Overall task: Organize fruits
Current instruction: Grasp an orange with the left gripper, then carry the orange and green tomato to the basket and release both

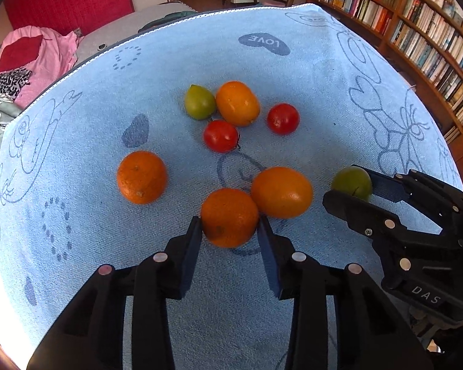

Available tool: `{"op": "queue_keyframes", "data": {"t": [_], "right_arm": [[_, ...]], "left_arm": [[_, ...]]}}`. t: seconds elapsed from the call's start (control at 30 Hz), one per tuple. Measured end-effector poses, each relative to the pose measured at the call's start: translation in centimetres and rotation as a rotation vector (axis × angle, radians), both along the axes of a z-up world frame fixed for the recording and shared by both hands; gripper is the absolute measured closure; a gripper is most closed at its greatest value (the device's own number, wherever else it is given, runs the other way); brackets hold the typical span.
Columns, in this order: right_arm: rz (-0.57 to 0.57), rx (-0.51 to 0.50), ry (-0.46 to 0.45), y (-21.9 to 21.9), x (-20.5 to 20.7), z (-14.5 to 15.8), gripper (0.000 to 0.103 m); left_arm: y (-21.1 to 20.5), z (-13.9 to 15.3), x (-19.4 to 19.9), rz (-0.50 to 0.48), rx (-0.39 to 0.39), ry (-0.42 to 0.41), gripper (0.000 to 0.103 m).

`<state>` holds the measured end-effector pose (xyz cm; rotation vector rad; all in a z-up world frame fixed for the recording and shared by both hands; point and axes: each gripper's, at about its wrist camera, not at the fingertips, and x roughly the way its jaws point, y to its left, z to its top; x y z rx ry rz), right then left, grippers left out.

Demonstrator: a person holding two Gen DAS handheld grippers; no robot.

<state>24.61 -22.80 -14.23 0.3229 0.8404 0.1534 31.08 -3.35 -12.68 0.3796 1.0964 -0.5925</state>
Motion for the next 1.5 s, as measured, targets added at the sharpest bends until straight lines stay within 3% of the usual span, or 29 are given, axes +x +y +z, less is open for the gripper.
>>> {"op": "queue_keyframes", "data": {"t": [0.43, 0.9, 1.13, 1.5], "right_arm": [[-0.009, -0.005, -0.023, 0.0, -0.5, 0.3, 0.062], [0.041, 0.031, -0.088, 1.4, -4.3, 3.1, 0.062], [0.100, 0.077, -0.115, 3.4, -7.9, 5.1, 0.062], [0.183, 0.059, -0.146, 7.7, -12.6, 7.4, 0.062]], "left_arm": [[2.0, 2.9, -2.5, 0.042, -0.049, -0.069, 0.066], [8.4, 7.2, -10.4, 0.136, -0.113, -0.177, 0.066], [11.3, 7.5, -14.5, 0.166, -0.125, -0.193, 0.066], [14.7, 6.5, -19.0, 0.199, -0.127, -0.205, 0.066]]}}
